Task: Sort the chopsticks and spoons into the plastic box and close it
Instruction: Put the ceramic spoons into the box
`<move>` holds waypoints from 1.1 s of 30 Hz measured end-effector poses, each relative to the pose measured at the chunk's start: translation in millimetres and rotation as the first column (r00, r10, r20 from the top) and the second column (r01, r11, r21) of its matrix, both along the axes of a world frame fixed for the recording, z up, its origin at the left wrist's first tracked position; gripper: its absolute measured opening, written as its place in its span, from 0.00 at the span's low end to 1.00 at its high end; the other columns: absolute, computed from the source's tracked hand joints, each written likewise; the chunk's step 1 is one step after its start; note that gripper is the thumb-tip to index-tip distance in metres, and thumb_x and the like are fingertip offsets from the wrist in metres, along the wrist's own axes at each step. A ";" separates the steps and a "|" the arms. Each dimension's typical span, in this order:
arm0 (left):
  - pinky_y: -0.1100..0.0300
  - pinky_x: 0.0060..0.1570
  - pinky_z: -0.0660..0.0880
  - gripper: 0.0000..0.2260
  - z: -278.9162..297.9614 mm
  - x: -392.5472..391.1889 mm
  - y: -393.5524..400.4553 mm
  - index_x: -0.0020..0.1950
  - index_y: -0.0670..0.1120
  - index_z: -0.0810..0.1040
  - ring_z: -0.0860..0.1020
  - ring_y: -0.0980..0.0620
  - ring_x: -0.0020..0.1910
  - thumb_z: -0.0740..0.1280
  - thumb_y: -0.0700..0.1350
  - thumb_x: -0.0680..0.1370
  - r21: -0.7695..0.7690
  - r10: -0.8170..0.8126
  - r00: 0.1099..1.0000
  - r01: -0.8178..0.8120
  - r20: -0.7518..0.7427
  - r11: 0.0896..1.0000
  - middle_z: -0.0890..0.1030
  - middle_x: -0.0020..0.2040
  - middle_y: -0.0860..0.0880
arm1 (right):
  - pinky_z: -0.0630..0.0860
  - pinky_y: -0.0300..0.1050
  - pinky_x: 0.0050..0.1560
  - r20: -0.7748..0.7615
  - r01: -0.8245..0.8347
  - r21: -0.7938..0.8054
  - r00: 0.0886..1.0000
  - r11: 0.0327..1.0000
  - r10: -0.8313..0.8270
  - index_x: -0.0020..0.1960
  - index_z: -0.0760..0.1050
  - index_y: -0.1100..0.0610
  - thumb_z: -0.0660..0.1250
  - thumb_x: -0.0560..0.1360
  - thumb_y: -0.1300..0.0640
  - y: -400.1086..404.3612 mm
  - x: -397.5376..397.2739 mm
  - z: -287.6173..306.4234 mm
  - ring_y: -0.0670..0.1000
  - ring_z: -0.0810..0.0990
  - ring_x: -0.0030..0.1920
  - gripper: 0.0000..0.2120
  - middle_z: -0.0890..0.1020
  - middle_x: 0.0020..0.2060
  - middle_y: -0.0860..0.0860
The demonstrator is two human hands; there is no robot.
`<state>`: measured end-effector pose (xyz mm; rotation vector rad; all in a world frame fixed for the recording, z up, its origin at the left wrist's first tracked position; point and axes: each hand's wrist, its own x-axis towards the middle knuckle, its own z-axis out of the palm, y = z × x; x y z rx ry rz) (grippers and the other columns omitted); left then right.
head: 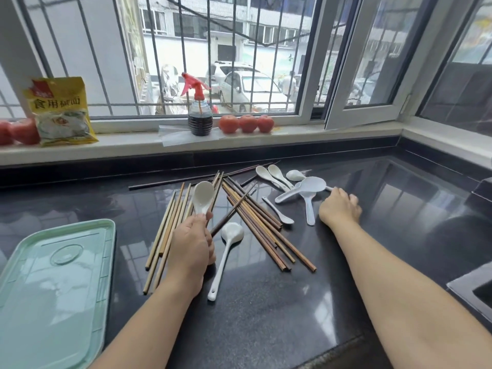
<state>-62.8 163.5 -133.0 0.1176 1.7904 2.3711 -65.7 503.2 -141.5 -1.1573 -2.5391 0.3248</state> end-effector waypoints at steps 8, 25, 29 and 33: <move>0.61 0.23 0.56 0.14 -1.2 -0.2 -1.0 0.61 0.40 0.76 0.58 0.55 0.23 0.54 0.46 0.88 0.035 -0.001 1.000 0.001 0.008 0.999 0.62 0.27 0.52 | 0.67 0.55 0.64 -0.048 0.052 0.059 0.998 0.997 -0.049 0.69 0.70 0.57 0.56 0.81 0.56 -4.1 1.1 3.8 0.62 0.66 0.66 0.17 0.68 0.69 0.58; 0.62 0.23 0.56 0.14 -2.2 0.8 -2.7 0.57 0.41 0.77 0.58 0.54 0.25 0.55 0.47 0.88 0.031 -0.029 0.999 0.030 -0.031 0.999 0.62 0.29 0.51 | 0.68 0.54 0.65 -0.144 0.272 -0.173 0.944 0.947 -0.298 0.65 0.76 0.63 0.62 0.79 0.61 -12.7 22.3 13.5 0.63 0.69 0.66 0.15 0.72 0.66 0.61; 0.62 0.22 0.58 0.14 -4.7 -0.9 -4.0 0.59 0.40 0.76 0.59 0.54 0.25 0.55 0.47 0.88 0.027 -0.052 0.998 0.053 -0.044 0.998 0.62 0.29 0.51 | 0.72 0.54 0.63 -0.336 0.281 -0.473 0.819 0.835 -0.465 0.65 0.76 0.66 0.62 0.80 0.62 -17.0 26.7 29.6 0.64 0.71 0.66 0.15 0.72 0.67 0.61; 0.60 0.23 0.57 0.15 -5.8 -0.9 -4.5 0.59 0.40 0.76 0.58 0.53 0.25 0.54 0.48 0.88 0.027 -0.068 0.996 0.070 -0.063 0.997 0.63 0.29 0.51 | 0.73 0.44 0.41 -0.591 -0.047 -0.598 0.701 0.800 -0.400 0.48 0.79 0.60 0.60 0.83 0.56 -55.6 28.4 40.7 0.56 0.77 0.41 0.12 0.80 0.44 0.56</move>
